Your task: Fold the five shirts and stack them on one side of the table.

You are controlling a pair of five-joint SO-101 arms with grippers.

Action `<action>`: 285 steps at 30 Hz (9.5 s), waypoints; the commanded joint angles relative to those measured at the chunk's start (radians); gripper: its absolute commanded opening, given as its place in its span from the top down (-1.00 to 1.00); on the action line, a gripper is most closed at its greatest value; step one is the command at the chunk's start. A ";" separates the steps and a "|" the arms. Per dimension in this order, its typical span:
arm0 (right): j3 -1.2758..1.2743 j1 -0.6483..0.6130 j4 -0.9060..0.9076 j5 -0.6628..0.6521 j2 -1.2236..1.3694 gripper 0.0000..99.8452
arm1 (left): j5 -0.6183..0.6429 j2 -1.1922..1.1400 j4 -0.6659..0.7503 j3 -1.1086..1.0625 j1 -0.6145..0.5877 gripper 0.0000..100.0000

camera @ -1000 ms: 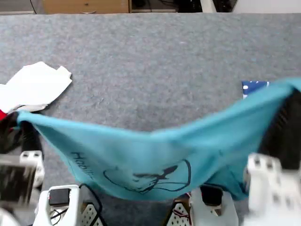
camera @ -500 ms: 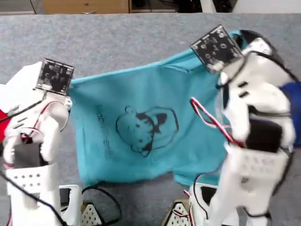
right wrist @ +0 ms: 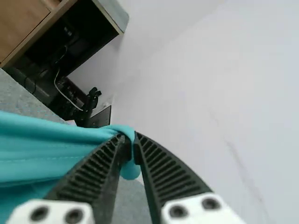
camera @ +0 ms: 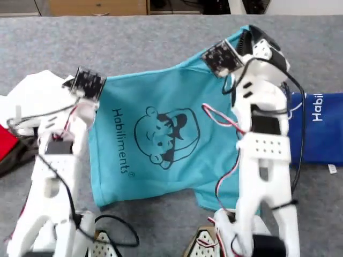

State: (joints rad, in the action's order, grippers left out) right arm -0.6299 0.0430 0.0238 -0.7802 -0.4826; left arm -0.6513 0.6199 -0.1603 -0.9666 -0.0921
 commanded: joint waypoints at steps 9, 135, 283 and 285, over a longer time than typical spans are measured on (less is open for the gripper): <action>0.460 0.007 -0.034 0.003 0.369 1.00 | -0.008 -0.587 0.023 0.618 0.000 0.96; 0.091 0.389 1.427 -0.117 -0.248 0.60 | -0.157 -0.710 -1.579 0.925 0.080 0.69; 0.541 0.120 1.445 0.292 -0.736 0.99 | 0.430 -1.596 -1.553 2.217 0.990 0.96; 0.558 0.120 1.445 0.292 -0.734 0.99 | 0.404 -1.595 -1.553 2.217 0.968 0.96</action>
State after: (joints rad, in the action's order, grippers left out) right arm -0.1097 0.1442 1.4753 -0.4964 -1.2129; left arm -0.2202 -0.9881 -1.7085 1.2014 0.9175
